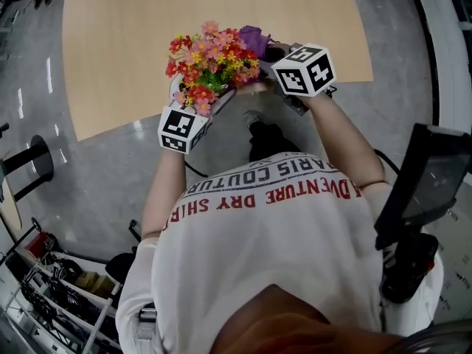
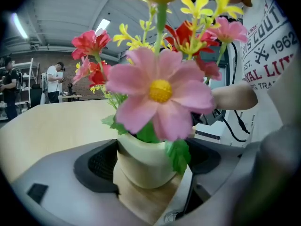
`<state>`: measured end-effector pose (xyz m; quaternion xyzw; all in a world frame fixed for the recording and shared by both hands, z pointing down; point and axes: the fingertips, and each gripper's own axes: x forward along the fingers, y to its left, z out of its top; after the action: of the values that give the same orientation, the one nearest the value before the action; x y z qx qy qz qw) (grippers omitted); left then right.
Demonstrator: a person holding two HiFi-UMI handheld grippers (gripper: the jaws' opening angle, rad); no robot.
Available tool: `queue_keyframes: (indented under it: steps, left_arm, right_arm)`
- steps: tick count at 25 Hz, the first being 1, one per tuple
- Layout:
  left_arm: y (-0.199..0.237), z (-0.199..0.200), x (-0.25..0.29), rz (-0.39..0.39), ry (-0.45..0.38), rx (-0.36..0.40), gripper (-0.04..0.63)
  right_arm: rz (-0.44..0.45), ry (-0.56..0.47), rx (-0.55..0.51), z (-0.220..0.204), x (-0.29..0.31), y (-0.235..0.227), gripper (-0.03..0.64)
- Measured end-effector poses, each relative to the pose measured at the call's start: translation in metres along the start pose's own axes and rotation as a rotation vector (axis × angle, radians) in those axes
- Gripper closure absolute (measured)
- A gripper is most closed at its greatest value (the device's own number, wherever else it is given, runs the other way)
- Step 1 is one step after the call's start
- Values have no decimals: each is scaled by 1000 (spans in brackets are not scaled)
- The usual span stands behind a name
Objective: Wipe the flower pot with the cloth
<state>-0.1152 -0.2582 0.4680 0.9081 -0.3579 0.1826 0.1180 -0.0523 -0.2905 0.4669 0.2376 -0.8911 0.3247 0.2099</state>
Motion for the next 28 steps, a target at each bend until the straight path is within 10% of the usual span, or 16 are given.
queue_keyframes:
  steps: [10,22,28]
  left_arm:
    - [0,-2,4,-15,3,5,147]
    - [-12,-9,-6,106,-39,-173,146]
    - [-68,19,-86,65,-113,-269,239]
  right_arm:
    - [-104,145,-33,-21,15,-19,575]
    - [-146,-85,18,-15,-33,-23,574]
    - [-75,-179,-84,-15,-106,78,574]
